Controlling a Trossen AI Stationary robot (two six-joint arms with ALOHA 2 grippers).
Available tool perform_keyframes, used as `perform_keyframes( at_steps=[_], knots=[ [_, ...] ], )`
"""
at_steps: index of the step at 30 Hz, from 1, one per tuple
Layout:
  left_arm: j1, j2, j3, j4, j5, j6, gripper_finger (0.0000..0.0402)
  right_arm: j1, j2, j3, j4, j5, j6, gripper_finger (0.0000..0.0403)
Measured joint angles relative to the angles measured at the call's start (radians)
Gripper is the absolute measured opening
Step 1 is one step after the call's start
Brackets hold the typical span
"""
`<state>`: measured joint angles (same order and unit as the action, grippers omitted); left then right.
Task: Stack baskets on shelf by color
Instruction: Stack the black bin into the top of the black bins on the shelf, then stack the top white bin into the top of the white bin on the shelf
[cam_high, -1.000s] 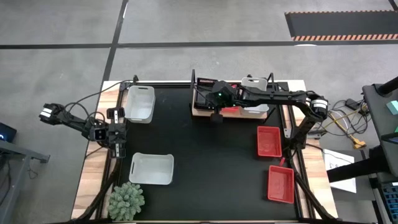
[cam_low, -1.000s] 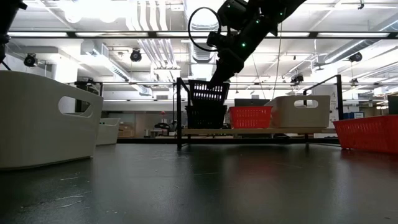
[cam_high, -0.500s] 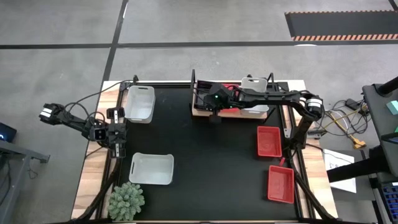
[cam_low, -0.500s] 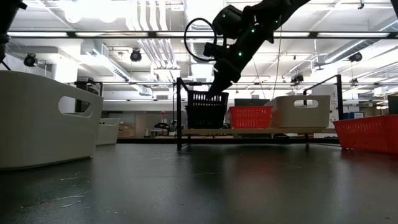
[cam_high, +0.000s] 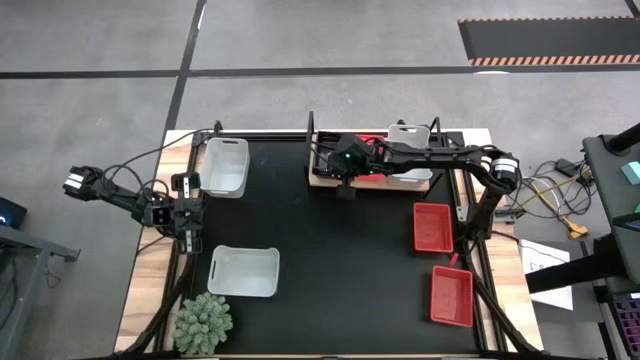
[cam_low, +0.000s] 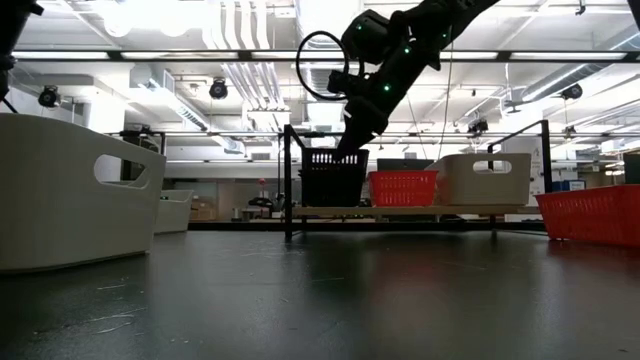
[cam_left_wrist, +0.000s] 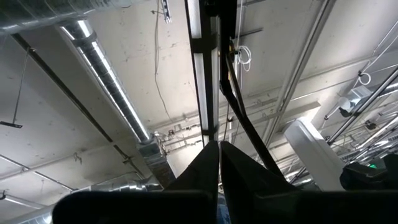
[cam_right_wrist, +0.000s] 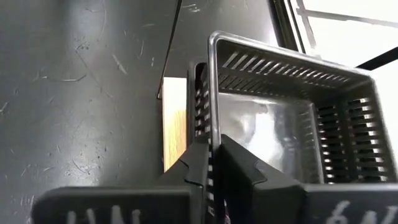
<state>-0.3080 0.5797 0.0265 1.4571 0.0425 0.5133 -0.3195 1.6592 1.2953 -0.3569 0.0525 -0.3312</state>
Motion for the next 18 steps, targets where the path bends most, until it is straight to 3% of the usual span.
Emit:
perform_keyframes(
  at_steps=[11,18],
  knots=[
    [0.0,0.001,0.0,0.0,-0.001,0.0,0.0,0.008,-0.012,0.043,-0.031,-0.001,0.059,0.0128],
    [0.0,0.002,0.0,0.0,-0.002,0.0,0.0,0.034,-0.065,0.1,-0.129,-0.001,0.132,0.015]
  ],
)
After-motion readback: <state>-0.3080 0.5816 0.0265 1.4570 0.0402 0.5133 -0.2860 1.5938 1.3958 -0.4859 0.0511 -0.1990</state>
